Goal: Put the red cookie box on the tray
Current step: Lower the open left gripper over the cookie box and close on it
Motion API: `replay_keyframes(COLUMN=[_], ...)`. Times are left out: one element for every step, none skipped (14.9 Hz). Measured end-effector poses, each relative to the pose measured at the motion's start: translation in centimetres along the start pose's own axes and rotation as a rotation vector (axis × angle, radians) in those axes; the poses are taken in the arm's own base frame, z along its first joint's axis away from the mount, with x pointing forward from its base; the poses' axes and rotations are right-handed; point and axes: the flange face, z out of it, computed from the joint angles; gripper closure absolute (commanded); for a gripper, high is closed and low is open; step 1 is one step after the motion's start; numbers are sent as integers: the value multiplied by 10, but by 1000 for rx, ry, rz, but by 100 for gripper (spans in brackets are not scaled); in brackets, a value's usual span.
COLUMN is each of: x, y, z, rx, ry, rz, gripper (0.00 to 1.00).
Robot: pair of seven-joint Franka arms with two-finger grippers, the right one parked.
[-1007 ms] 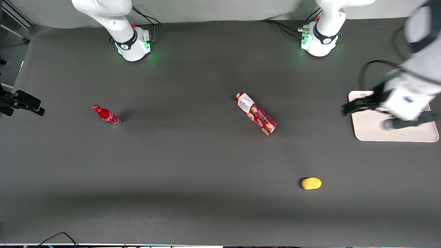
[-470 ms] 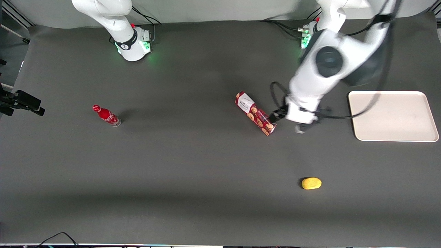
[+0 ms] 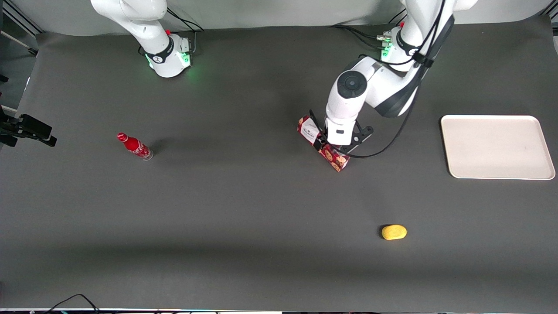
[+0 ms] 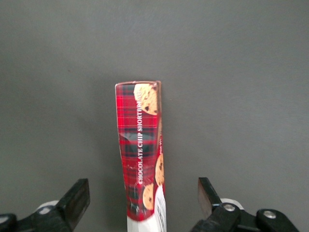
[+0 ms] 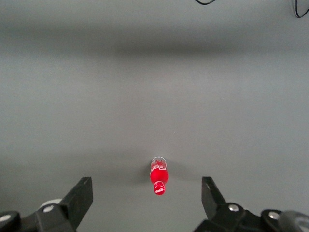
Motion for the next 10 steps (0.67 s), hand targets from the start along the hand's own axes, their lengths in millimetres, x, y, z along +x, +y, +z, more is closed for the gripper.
replay_keyframes(x=[-4,-7,-11,-14,-16,-18,-19,-20,-20,-20], y=[-2,-4,-4,-4,-4,-5,-5,-5,-5,-5], z=[12,22,32,42,52,61,69,77,82,86], rx=[0,0,1,5,9,11,13,11,7,4], ry=[4,7,16,25,32,32,27,19,10,5], rz=[-13,-18,-17,-17,-18,-18,-18,-18,-20,-21], gripper=[0,0,0,0,0,0,0,9,25,40])
